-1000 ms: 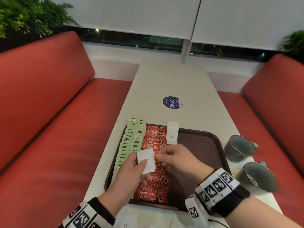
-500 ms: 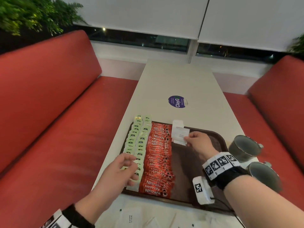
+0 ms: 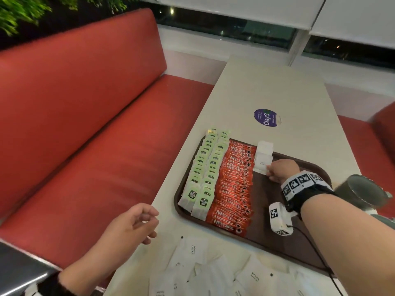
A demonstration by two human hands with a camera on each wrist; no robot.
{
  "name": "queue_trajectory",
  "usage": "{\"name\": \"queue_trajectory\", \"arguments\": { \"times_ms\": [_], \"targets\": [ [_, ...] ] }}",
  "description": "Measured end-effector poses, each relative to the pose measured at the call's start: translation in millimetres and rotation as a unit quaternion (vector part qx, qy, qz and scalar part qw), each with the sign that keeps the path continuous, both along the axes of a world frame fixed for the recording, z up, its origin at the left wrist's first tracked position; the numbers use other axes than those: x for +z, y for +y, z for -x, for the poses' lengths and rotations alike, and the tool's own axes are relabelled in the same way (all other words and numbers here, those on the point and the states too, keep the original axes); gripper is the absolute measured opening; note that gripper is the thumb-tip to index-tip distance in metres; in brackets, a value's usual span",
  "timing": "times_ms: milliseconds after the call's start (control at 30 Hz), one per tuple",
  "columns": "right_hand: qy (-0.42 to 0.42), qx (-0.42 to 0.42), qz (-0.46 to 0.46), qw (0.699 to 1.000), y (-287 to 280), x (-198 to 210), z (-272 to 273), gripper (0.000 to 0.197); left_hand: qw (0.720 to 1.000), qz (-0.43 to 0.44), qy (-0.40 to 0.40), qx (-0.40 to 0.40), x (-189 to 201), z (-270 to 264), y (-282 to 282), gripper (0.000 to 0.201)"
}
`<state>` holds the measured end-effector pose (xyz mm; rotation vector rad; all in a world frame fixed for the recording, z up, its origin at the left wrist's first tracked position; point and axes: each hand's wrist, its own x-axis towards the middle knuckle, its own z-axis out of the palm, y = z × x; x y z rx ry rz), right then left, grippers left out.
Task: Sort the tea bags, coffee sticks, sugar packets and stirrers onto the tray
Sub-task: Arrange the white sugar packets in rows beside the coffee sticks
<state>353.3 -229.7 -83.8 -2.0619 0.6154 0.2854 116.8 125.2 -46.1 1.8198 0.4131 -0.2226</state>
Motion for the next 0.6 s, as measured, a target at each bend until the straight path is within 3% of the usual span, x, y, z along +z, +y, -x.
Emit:
{"name": "queue_trajectory", "arguments": {
  "times_ms": [100,233,367,500,600],
  "targets": [
    [-0.011,-0.009,0.006,1.000,4.9,8.9,8.2,0.028,0.996,-0.071,0.003,-0.048,-4.0,7.0,6.1,0.013],
    [-0.119,-0.025,0.003,0.993,8.5,32.8,46.4,0.014,0.969,-0.188,-0.022,-0.155,-6.5,12.9,8.9,0.020],
    [-0.188,0.133,0.015,0.973,30.4,69.3,143.5,0.005,0.914,-0.289,0.018,-0.285,-13.2,19.4,0.0,0.034],
    [-0.103,0.296,0.053,0.948,36.1,72.5,226.1,0.010,0.875,-0.358,0.066,-0.319,-21.4,28.4,-13.9,0.072],
    [-0.082,0.329,0.080,0.937,30.6,61.6,260.3,0.012,0.848,-0.400,0.091,-0.337,-23.3,35.7,-26.4,0.077]
  ]
}}
